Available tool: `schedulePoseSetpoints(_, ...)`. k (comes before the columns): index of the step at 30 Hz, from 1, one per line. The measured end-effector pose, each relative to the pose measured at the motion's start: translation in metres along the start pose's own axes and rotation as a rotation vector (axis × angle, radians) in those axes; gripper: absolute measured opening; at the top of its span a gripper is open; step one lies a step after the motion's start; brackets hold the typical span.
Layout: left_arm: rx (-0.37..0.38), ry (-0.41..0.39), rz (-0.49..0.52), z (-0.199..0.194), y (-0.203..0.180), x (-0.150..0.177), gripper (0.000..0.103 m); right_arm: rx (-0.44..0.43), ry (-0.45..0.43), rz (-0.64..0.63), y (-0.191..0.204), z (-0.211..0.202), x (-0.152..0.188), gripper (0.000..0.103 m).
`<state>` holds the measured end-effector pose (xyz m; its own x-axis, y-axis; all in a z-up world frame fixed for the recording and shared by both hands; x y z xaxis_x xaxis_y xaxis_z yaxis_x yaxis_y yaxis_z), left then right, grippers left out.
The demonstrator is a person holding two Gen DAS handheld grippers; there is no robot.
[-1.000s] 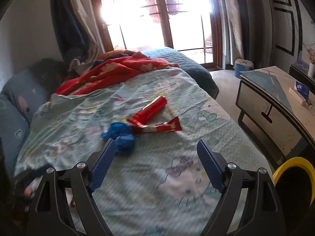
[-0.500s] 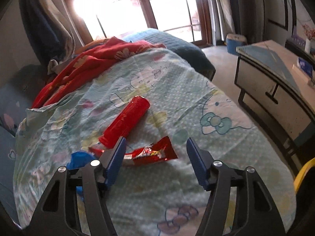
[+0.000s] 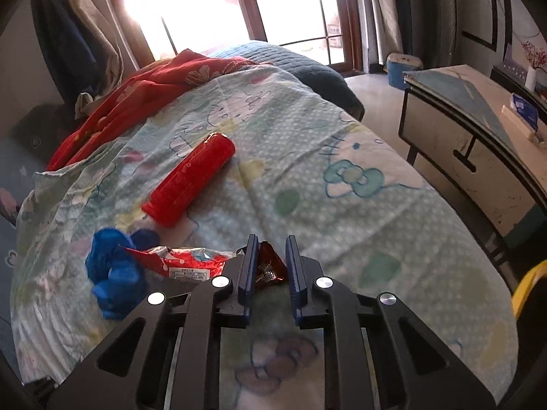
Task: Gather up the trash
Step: 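Grasp the brown chocolate bar wrapper with the left tool while the right tool grasps a red wrapper, then carry the chocolate wrapper and red wrapper with both tools over the yellow-rimmed bin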
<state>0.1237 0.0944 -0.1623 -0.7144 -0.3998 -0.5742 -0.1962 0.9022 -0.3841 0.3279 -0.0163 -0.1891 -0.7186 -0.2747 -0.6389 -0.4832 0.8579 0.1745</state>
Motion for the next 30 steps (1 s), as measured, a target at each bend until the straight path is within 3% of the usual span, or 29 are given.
schedulePoseSetpoints(9,0.019,-0.004,-0.002,-0.001,-0.002,-0.001,0.009,0.026,-0.051,-0.011,-0.018,-0.049,0.036,0.016)
schedulePoseSetpoints(16,0.042,-0.057,0.028,-0.019,-0.014,-0.006,0.009,0.029,-0.073,-0.004,-0.023,-0.084,0.059,0.016)
schedulePoseSetpoints(30,0.071,-0.167,0.061,-0.055,-0.045,-0.029,0.009,-0.024,-0.143,-0.057,-0.003,-0.136,0.062,0.016)
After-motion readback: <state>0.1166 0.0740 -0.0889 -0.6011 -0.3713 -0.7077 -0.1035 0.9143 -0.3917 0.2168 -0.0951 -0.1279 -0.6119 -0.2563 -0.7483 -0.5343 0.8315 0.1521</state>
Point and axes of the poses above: each gripper's, at about its wrist camera, not at the fingertips, and z roughly the way its jaws point, y to its left, x to its underside, the point moved 7 cm from there along z, roughly the way its jaws point, and after that the axes turned 4 degrees about -z, right-handed, at the moved point
